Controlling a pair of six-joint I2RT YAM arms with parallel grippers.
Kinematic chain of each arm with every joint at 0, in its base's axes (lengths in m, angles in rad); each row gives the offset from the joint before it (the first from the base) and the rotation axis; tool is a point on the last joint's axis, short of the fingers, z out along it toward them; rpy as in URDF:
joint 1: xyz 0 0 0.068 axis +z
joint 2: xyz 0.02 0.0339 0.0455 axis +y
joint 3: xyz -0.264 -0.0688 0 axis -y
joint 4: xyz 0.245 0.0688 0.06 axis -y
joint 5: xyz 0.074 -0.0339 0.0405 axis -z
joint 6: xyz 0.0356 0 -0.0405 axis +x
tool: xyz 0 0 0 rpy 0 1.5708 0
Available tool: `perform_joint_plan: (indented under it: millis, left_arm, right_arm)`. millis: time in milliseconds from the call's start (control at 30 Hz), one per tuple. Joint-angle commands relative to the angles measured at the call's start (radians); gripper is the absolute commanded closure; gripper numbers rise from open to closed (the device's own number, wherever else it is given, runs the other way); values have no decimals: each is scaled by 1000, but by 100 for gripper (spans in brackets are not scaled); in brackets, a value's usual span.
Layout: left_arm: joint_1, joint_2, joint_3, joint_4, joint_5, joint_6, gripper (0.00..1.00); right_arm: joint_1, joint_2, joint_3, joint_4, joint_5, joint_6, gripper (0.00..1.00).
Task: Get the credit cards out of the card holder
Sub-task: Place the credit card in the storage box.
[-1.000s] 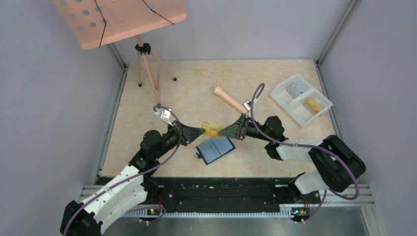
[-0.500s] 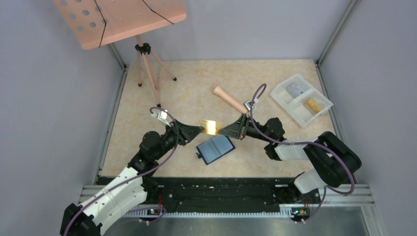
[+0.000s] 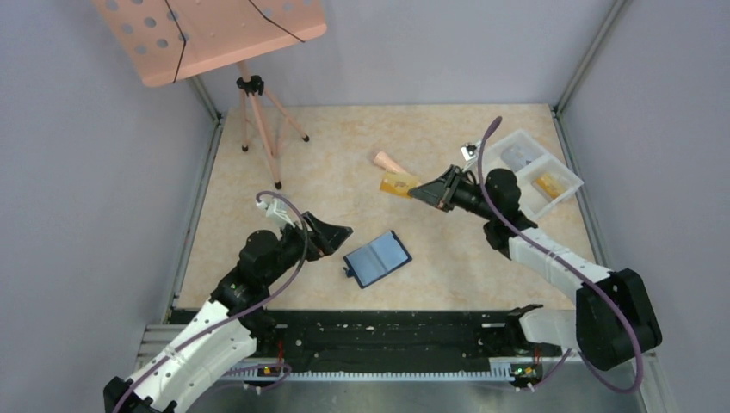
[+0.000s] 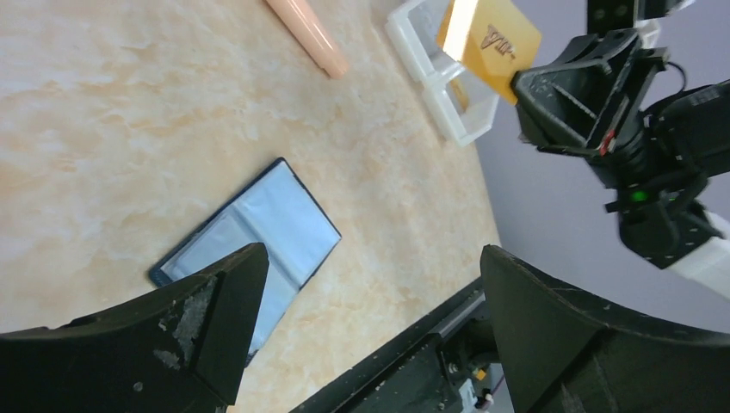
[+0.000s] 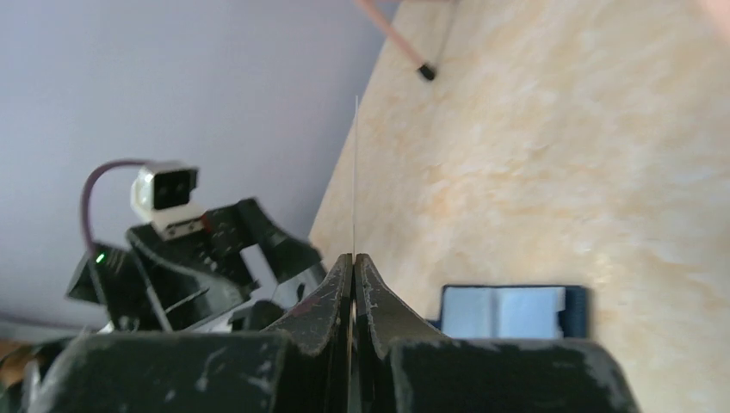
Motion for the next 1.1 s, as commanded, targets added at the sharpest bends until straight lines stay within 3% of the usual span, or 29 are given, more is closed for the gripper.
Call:
perform_joint_plan:
  millis: [0,133,233,500,767,1067]
  left_arm:
    - [-1,-2,141,-239,-137,138,1]
    - [1,46,243,-401,-161,236,1]
    - [1,91,312,-471,-117,313,1]
    - [1,151,443,-612,-142,547,1]
    - [1,108,436,-616,-150,614,1]
    - [1,44,413,-596,-149,619,1]
  right_arm:
    - [-125,-67,133,-380,73,-220,100]
    - [-307,-77,191,-529,98,-282,100]
    - [-410,-60,277,-697,209,-393,100]
    - [-693,-42,405,-857,313,-469,100]
    - [-820,44,516,-999,416,-562,100]
    - [-888,167,480,-900,345,-545,100]
